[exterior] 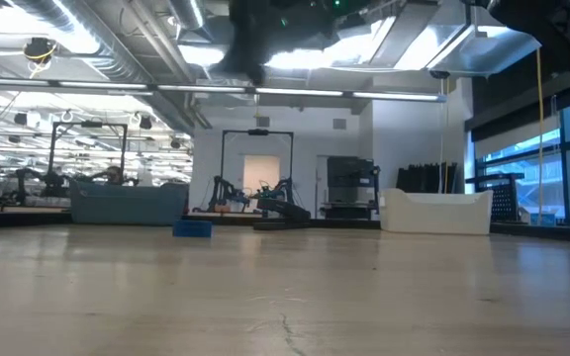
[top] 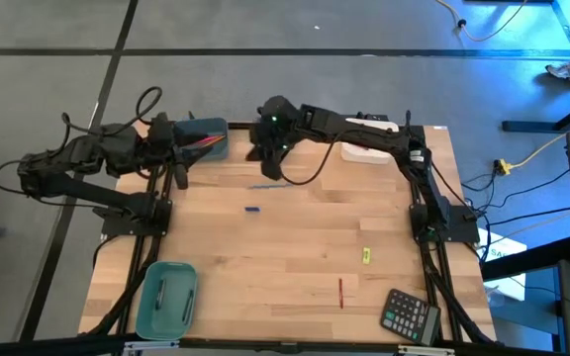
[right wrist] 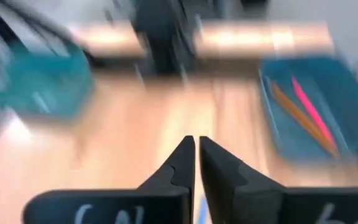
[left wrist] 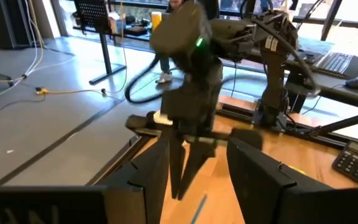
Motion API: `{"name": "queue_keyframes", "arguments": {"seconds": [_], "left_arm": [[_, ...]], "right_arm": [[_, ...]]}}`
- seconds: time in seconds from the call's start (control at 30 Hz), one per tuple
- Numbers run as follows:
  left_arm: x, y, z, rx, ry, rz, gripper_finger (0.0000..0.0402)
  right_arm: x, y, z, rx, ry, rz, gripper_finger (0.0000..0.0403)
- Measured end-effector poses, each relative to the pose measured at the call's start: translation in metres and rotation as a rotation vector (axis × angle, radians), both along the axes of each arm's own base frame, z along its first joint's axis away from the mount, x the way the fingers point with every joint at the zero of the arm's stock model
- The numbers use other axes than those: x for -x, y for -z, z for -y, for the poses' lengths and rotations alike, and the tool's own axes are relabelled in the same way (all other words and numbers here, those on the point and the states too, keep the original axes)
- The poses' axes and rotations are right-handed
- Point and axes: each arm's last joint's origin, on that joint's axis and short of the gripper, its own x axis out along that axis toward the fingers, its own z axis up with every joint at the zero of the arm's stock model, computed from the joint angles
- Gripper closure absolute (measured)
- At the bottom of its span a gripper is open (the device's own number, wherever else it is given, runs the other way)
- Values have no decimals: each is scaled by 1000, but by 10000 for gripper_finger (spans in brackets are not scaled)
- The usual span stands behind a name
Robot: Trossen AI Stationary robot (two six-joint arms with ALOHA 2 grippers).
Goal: Sort crayons/erasers/pens/pencils in bins
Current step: Put the blue pencil into the blue bin
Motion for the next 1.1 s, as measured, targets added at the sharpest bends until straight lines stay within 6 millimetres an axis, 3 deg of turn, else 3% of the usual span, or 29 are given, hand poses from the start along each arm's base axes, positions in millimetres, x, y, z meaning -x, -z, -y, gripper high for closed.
{"name": "queue_keyframes", "arguments": {"seconds": [0.13,0.33,0.47,0.63,0.87,1.0,1.1], "left_arm": [[-7,2,0,0,-1,-23,247],[-23,7,0,-7,-22,-67,250],[-28,10,-1,2,-28,-87,250],[-30,11,-3,30,-76,-71,250],[-39,14,-11,53,-106,-82,250],[-49,19,-23,38,-100,-138,250],[-59,26,-35,68,-93,-173,250]], "right_arm": [[9,26,1,87,29,-234,351],[10,52,2,72,104,-413,305],[30,72,7,13,125,-652,291],[71,69,16,-77,190,-549,296],[154,112,9,-162,398,-358,299],[165,127,1,-175,405,-383,299],[156,135,3,-132,401,-406,299]]}}
